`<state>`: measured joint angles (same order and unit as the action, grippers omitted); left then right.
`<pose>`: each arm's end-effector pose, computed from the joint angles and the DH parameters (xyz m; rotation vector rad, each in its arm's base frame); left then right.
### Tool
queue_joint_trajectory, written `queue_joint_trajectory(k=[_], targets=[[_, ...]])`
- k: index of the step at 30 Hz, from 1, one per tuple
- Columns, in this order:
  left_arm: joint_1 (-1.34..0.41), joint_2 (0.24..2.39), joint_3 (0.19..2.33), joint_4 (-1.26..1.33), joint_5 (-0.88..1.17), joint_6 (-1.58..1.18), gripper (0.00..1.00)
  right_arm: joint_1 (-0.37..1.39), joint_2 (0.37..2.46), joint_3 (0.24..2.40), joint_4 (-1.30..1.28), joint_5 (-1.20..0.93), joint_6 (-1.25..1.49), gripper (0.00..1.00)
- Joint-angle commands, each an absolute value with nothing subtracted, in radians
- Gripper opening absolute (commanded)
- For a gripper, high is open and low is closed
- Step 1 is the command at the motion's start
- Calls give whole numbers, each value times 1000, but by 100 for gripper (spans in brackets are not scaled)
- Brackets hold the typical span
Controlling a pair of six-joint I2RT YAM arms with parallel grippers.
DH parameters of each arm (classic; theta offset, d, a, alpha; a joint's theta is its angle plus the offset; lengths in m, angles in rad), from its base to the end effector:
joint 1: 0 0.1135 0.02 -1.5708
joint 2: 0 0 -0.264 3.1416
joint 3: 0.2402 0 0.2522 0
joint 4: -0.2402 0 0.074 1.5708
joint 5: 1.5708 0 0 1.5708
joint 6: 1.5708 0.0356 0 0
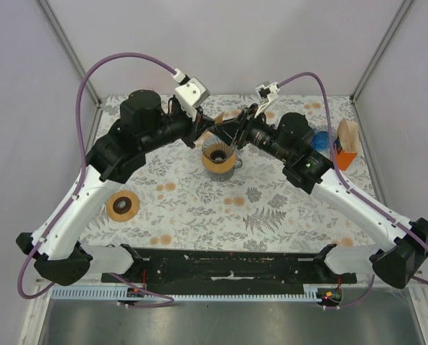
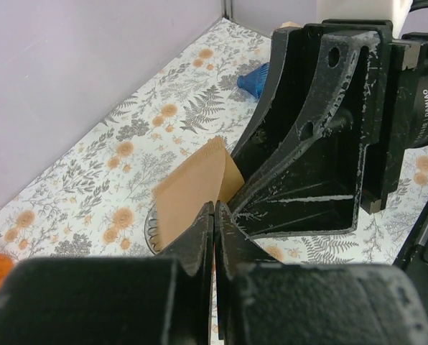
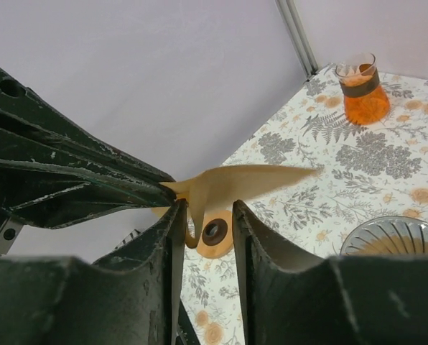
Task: Place the coffee filter in the dripper
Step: Adjust the coffee filter.
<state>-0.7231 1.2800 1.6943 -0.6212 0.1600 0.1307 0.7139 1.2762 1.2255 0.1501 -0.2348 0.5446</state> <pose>0.1846 -0.1705 0.4975 0.8551 1.5959 -0.5667 0.2207 0.2021 0.4244 -0.3383 1.5552 1.1766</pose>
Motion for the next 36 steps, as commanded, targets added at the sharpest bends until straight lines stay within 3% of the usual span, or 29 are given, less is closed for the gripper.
queue_joint_trajectory(k=[1,17,20,23,32,36], targets=[[-726,1247,1677,-609,198,107,2,696,1264,1267,201,-206,551,36],[-727,1246,1677,-601,190,146,2,690,1313,1301,218,-268,594,35],[-726,1244,1680,-601,175,158,2,690,1318,1305,200,-256,592,21],[-727,1233,1681,-601,109,202,2,690,1299,1284,183,-195,575,0],[-772,1227,1625,-606,-58,416,2,690,1296,1282,187,-198,572,0],[-791,1229,1617,-604,-104,478,21,690,1298,1282,190,-204,577,0]])
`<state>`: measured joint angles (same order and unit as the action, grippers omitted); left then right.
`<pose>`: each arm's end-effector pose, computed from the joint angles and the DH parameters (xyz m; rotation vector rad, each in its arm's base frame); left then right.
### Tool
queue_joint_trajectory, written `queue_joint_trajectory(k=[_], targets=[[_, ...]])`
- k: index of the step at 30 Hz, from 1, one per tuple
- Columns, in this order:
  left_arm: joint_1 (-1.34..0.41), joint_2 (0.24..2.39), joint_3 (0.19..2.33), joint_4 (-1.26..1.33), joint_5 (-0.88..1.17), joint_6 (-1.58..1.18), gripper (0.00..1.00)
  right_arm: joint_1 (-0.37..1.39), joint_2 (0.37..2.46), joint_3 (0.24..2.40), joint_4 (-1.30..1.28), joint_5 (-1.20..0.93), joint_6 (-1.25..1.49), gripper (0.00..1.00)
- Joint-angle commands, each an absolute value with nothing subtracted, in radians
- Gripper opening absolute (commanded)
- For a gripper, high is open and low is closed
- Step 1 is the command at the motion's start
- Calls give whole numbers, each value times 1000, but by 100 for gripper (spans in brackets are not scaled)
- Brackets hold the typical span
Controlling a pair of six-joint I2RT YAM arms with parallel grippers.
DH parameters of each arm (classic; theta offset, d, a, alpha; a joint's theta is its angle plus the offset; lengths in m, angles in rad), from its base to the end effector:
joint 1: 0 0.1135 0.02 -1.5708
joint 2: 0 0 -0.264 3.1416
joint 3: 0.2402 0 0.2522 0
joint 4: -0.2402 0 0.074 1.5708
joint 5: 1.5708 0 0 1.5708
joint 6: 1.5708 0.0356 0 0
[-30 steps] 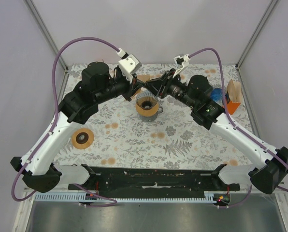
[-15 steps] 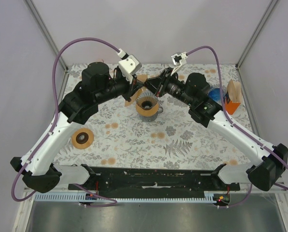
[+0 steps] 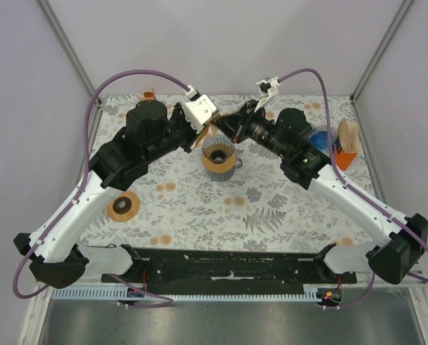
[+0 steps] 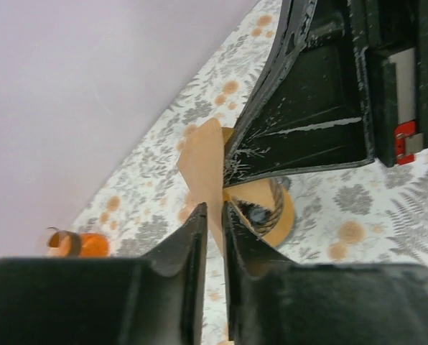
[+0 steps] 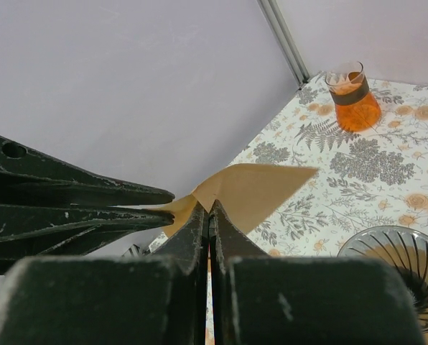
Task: Place the coffee filter in the dripper
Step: Adjust the coffee filter.
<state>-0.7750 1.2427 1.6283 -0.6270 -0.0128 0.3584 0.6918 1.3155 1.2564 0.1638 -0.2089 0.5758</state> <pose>0.1759 -0.1716 0.4849 0.9701 1.5415 -0.2838 0.2337 0.2032 0.4257 -0.2739 1.5592 1.1670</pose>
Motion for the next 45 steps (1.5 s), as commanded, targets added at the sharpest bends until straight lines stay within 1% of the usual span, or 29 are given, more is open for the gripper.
queue_joint_trajectory(k=[1,2,7,12,14,16,17,18,19,20,21,26,27,28,29,30,32,34,41,45], targets=[[-796,1229,1611,-606,-121,494,25,690,1299,1284,190,-207,575,0],[-801,1230,1605,-604,-145,512,29,690,1301,1284,192,-212,575,0],[-808,1239,1591,-601,-230,560,33,690,1301,1289,189,-215,566,0],[-808,1238,1588,-598,-229,549,37,690,1304,1296,183,-232,554,0],[-807,1239,1583,-603,-209,528,43,690,1307,1302,178,-242,549,0],[-808,1244,1583,-623,-174,490,46,689,1318,1315,173,-258,552,0],[-808,1249,1586,-638,-154,468,45,689,1322,1322,173,-270,552,0],[-808,1253,1589,-647,-140,454,38,690,1328,1328,170,-287,552,0],[-808,1256,1592,-650,-130,446,26,690,1335,1335,166,-299,552,0],[-808,1256,1595,-647,-132,442,10,690,1335,1338,161,-305,549,0],[-808,1256,1600,-644,-136,439,2,690,1335,1336,153,-302,545,0],[-808,1253,1617,-644,-135,402,2,687,1341,1324,155,-246,551,0],[-808,1256,1620,-644,-132,391,2,687,1348,1333,152,-232,564,2],[-808,1256,1623,-643,-132,382,2,686,1365,1341,147,-223,577,8],[-808,1261,1628,-641,-136,370,2,687,1379,1357,144,-216,586,18],[-808,1262,1629,-640,-143,362,2,689,1397,1376,141,-218,595,25],[-808,1266,1631,-634,-161,354,2,690,1425,1403,140,-218,610,36],[-810,1266,1625,-623,-176,353,2,695,1448,1416,137,-192,624,42],[-810,1275,1640,-603,-212,339,2,696,1515,1430,140,-143,666,50],[-810,1279,1629,-595,-231,347,2,707,1554,1450,141,-127,672,49]])
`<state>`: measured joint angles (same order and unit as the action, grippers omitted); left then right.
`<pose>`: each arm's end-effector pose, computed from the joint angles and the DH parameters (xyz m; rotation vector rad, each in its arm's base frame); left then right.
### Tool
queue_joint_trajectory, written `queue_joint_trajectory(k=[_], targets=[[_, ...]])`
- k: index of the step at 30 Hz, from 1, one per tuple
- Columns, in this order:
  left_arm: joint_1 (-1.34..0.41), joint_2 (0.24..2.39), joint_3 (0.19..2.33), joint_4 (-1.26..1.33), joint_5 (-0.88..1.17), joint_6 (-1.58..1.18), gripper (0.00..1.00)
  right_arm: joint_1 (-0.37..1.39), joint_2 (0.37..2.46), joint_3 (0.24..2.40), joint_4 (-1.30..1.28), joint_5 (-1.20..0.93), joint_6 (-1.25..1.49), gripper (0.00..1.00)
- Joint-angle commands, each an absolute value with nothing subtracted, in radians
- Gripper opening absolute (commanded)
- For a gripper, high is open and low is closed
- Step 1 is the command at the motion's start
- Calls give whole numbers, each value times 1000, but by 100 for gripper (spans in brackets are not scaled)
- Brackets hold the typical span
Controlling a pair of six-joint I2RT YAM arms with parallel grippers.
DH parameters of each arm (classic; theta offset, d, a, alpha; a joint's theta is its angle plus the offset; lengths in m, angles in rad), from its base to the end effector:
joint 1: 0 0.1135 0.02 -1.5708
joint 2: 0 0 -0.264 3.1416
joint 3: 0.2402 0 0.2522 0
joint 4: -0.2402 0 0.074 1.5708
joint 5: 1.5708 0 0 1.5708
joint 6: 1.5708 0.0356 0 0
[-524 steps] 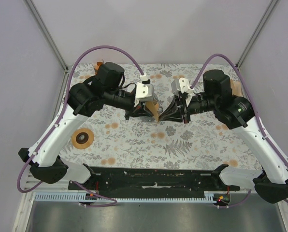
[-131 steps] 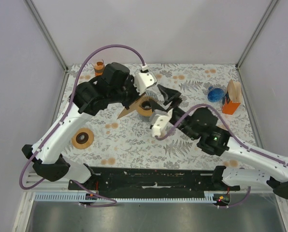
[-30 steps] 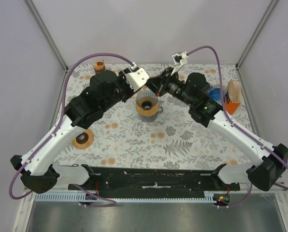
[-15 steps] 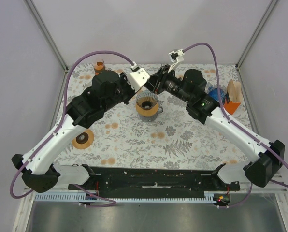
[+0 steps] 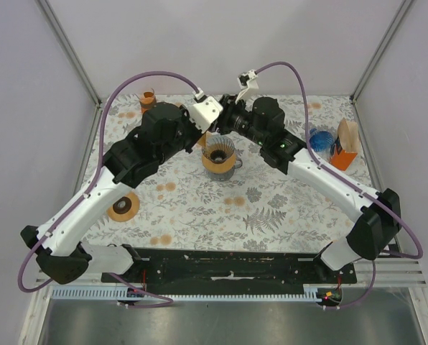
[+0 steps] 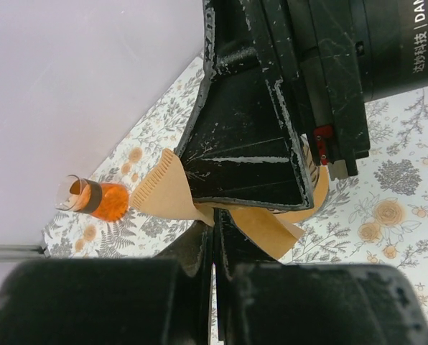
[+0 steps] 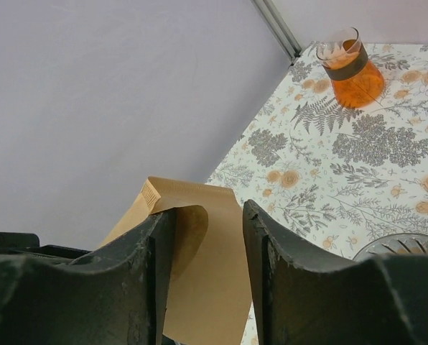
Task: Place the coffee filter in the dripper
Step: Adjust the coffee filter.
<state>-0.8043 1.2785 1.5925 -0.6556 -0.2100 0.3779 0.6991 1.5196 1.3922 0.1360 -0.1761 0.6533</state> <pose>0.1863 -0.1828 0.4626 0.9416 1.6566 -0.0881 0.2762 0.2404 0.4065 -0.1887 1.6827 1.1807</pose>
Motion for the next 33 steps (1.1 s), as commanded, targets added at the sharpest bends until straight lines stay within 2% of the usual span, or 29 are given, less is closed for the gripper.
queue_joint_trajectory(k=[1,7,12,13,18,26,29,33], targets=[[-810,1279,1628,-589,-250,348,2,709,1562,1453,138,-129,673,48],[-808,1272,1617,-558,-347,379,2,709,1545,1414,132,-89,660,18],[-807,1262,1597,-543,-380,409,2,706,1499,1355,124,-23,605,16],[-808,1261,1597,-542,-385,414,2,704,1488,1347,123,-8,586,18],[-808,1258,1591,-540,-382,411,2,701,1460,1351,152,-75,460,42],[-808,1266,1591,-546,-400,385,2,735,1365,1293,241,-146,286,68],[-808,1270,1600,-548,-407,368,2,797,1345,1275,264,-118,191,71],[-807,1278,1617,-558,-408,344,2,862,1356,1261,255,45,159,72]])
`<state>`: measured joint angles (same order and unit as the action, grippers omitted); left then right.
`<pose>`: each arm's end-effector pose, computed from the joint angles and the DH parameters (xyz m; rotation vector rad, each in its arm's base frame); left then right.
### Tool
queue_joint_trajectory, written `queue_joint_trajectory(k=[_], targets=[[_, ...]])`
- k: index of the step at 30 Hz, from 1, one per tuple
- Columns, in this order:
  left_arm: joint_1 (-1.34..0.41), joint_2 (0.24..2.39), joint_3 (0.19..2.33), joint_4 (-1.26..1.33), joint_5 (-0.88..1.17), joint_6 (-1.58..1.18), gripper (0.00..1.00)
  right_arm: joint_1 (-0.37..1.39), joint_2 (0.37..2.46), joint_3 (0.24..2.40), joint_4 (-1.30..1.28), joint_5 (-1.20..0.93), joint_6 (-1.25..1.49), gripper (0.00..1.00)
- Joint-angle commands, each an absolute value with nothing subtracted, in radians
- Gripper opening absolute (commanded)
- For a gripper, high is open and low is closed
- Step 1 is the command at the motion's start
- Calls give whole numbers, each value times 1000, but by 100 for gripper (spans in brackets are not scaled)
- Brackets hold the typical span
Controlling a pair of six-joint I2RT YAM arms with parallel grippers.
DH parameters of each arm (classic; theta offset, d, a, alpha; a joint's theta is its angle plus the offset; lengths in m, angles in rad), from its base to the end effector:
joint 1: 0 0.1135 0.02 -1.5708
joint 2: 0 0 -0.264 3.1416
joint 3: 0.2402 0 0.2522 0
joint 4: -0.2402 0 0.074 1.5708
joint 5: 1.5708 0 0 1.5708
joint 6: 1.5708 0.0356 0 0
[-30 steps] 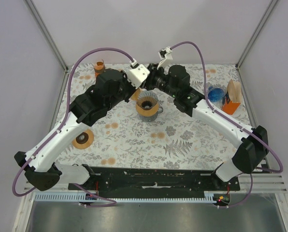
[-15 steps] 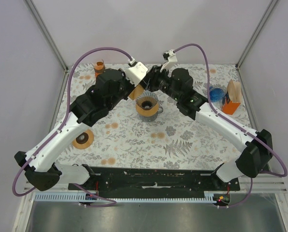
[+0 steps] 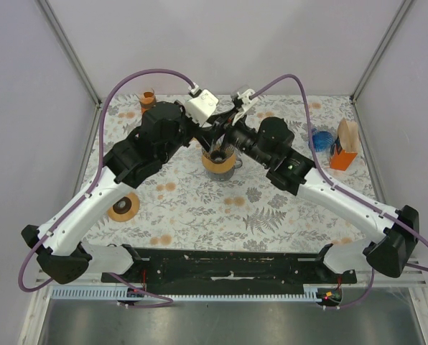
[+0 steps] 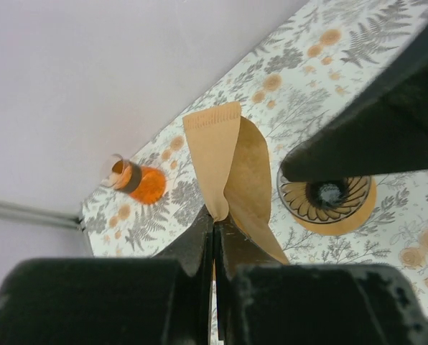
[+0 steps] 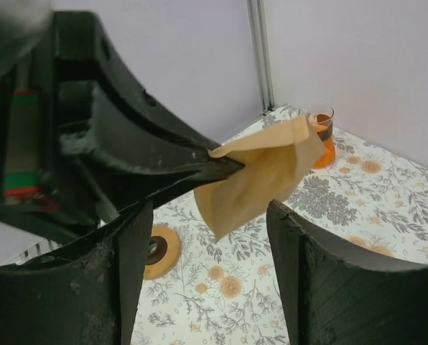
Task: Place the coffee filter in the dripper
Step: Adjust the coffee filter.
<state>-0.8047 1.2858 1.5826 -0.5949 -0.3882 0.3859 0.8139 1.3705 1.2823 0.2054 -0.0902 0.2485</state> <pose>0.1932 -0.1814 0.4645 0.8050 1.6620 0.0707 0.2212 0.2388 0.4232 -0.4984 1.4392 0.9258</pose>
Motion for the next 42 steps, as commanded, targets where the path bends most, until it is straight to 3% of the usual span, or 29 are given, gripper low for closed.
queue_joint_trajectory(k=[1,6,14,19,32,39,40,42], targets=[[-807,1279,1621,-560,-410,336,2,868,1361,1259,247,79,173,72],[-807,1284,1635,-571,-408,305,2,887,1407,1285,209,195,201,71],[-807,1293,1652,-583,-391,278,2,890,1486,1354,219,196,202,64],[-802,1286,1641,-591,-387,284,2,890,1474,1342,225,267,210,42],[-781,1262,1594,-604,-408,342,2,804,1390,1264,224,287,196,0],[-778,1259,1583,-606,-394,348,2,784,1391,1270,209,227,141,0],[-776,1259,1585,-607,-391,351,2,779,1390,1266,218,198,138,3],[-778,1258,1585,-610,-371,350,2,775,1391,1261,238,152,130,19]])
